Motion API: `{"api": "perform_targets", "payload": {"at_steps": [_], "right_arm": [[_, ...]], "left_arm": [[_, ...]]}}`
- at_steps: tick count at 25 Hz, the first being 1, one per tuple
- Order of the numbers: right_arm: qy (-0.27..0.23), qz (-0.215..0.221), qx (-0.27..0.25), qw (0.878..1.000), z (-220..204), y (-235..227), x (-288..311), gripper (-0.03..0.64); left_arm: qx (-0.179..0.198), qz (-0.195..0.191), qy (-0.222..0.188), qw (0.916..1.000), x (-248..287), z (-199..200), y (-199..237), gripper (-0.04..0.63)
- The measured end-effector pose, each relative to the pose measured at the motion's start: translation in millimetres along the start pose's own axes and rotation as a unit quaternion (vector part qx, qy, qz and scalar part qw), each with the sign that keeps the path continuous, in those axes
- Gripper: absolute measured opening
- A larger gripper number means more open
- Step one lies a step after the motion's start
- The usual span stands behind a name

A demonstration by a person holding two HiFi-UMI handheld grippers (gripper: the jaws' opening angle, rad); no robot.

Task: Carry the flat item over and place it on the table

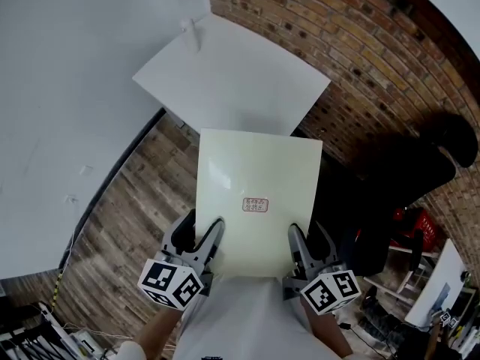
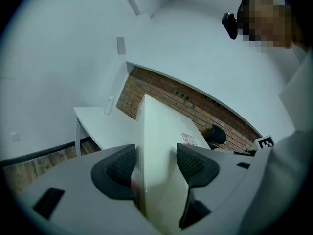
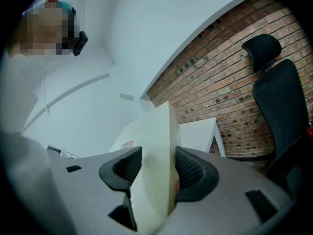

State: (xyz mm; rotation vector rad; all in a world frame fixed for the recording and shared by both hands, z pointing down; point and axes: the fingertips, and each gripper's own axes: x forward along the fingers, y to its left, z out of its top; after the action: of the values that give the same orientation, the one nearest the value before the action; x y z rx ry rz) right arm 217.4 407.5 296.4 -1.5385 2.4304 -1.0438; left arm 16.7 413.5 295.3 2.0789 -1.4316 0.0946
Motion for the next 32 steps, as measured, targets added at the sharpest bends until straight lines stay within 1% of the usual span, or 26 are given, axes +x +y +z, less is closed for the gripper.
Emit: {"api": "perform_targets", "payload": {"at_steps": [8, 12, 20, 24, 28, 32], "right_arm": [[-0.003, -0.023, 0.001, 1.000, 23.6, -14.4, 52.7, 0.235], [-0.006, -0.037, 0.005, 0.999, 42.0, -17.5, 92.6, 0.233], [-0.013, -0.065, 0.009, 0.998, 87.9, -15.2, 180.7, 0.232], [-0.017, -0.076, 0.023, 0.997, 104.3, -18.9, 221.0, 0.222], [-0.023, -0.088, 0.016, 0.996, 116.0, -16.2, 261.2, 0.219], [-0.027, -0.095, 0.009, 0.995, 125.0, -16.8, 290.5, 0.218]], "left_arm": [[-0.008, -0.021, 0.011, 0.9997, 55.2, 29.4, 23.6, 0.273], [-0.009, -0.032, 0.021, 0.9992, 91.4, 57.0, 43.8, 0.273], [-0.013, -0.060, 0.034, 0.9975, 163.8, 125.2, 88.0, 0.273], [-0.022, -0.072, 0.046, 0.9961, 198.0, 151.2, 110.7, 0.270], [-0.022, -0.082, 0.045, 0.9954, 225.8, 177.1, 135.8, 0.265], [-0.026, -0.092, 0.044, 0.9944, 248.7, 192.6, 153.6, 0.264]]}}
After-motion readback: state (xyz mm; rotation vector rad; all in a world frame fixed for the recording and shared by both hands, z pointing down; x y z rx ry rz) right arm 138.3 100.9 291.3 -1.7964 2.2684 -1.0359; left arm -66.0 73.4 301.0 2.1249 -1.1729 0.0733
